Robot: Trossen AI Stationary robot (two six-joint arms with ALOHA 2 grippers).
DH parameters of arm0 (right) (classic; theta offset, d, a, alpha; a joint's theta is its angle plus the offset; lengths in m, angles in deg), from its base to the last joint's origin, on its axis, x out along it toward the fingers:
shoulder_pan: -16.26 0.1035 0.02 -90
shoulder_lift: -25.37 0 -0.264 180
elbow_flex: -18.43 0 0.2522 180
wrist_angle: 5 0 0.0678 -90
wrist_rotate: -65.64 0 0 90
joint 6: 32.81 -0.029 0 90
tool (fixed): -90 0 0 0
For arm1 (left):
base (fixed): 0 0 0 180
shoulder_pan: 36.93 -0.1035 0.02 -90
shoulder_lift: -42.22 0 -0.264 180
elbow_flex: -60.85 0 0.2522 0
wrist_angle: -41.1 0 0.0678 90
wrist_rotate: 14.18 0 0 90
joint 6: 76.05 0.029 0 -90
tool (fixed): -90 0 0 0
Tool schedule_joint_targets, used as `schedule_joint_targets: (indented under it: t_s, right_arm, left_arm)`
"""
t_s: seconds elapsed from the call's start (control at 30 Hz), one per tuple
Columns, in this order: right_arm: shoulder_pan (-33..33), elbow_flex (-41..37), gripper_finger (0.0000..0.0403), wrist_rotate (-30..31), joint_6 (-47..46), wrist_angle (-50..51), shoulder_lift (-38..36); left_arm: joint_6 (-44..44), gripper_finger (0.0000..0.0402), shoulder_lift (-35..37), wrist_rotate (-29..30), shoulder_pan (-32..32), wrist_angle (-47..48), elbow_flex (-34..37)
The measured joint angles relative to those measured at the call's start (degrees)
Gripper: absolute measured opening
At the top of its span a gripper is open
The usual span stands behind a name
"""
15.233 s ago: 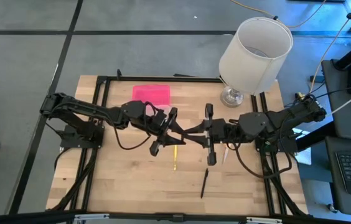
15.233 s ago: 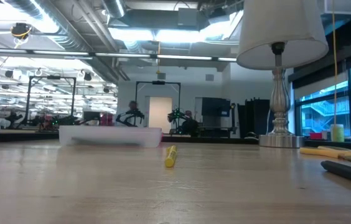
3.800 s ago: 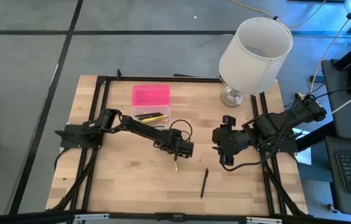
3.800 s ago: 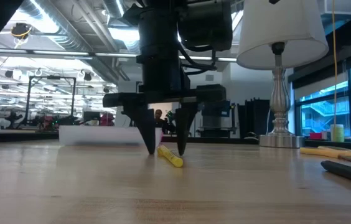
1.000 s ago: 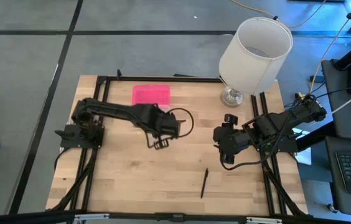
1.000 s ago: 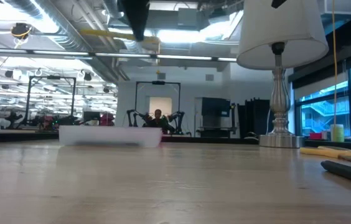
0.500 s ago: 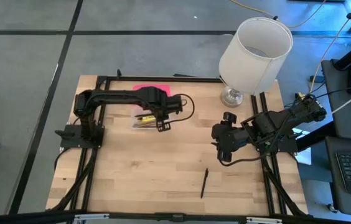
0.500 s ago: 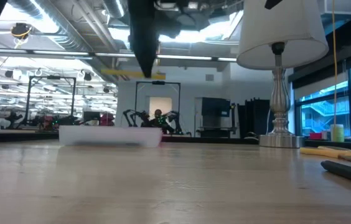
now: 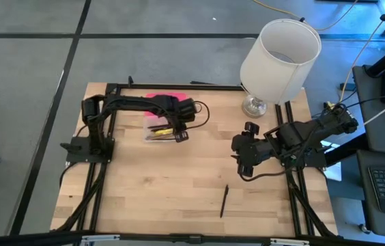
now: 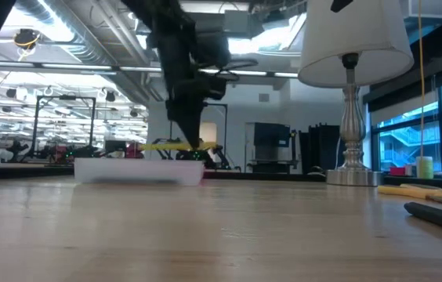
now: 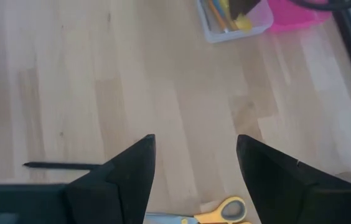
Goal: Pick & place school supplies into a supply box
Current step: Put the yellow pen into the pink supply box
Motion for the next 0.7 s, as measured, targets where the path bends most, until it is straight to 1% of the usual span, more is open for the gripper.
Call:
schedule_joint_targets:
  t_s: [0.23, 0.43, 0.53, 0.7]
  right_arm:
    - [-1.3, 0.0, 0.0229, 0.9, 0.0, 0.0, 0.0]
    - [-2.6, 0.0, 0.0229, 0.8, 0.0, 0.0, 0.0]
    - [-3.3, 0.0, 0.0229, 0.8, 0.0, 0.0, 0.0]
    - [-4.5, 0.0, 0.0229, 0.8, 0.0, 0.0, 0.0]
  left_arm:
    - [0.9, 0.0054, 1.2, -3.6, -3.0, -6.9, 7.3]
    - [1.5, 0.0054, 4.5, -3.9, -4.5, -11.5, 13.5]
    - [3.2, 0.0054, 5.8, -3.9, -5.1, -12.3, 15.3]
    - [5.5, 0.0054, 5.8, -4.0, -5.1, -13.4, 17.2]
